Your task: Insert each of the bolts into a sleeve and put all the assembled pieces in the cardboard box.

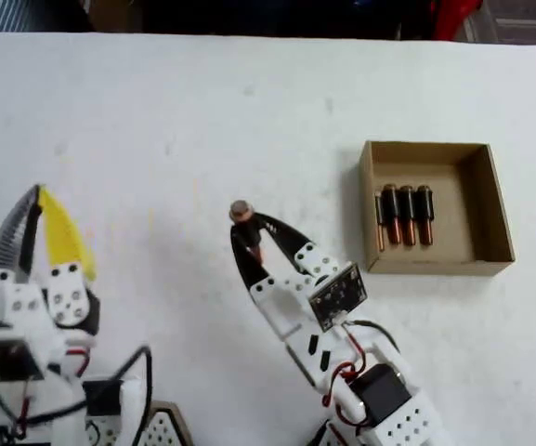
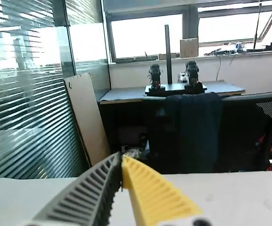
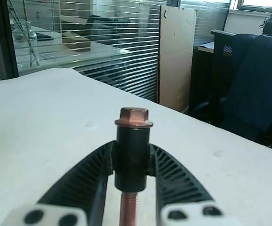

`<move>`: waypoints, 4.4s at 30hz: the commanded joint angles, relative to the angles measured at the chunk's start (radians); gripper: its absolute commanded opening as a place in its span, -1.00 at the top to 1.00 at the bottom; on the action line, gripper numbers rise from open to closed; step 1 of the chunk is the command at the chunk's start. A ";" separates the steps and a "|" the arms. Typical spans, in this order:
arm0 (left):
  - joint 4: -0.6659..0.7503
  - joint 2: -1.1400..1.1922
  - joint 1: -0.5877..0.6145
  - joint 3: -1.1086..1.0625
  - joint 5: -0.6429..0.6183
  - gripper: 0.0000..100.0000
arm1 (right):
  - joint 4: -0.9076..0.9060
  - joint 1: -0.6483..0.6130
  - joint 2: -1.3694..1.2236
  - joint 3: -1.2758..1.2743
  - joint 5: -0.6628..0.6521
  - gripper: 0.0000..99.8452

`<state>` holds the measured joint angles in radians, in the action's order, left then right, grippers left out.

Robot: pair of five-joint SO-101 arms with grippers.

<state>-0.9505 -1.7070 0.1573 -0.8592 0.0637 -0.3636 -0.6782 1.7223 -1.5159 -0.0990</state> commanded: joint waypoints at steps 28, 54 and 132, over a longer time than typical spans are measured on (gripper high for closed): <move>-0.098 -0.122 0.004 -0.554 0.101 0.95 | 0.002 0.002 0.021 0.015 -0.012 0.97; -0.153 -0.122 -0.016 -0.833 0.106 0.95 | 0.001 0.004 0.021 -0.005 -0.014 0.97; -0.334 -0.119 -0.001 -0.835 -0.018 0.95 | -0.848 1.013 -2.358 2.030 -0.285 0.97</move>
<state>-1.2804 -1.8190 0.1711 -1.6955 0.0545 -1.1692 0.3284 -0.6022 0.4035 -0.3353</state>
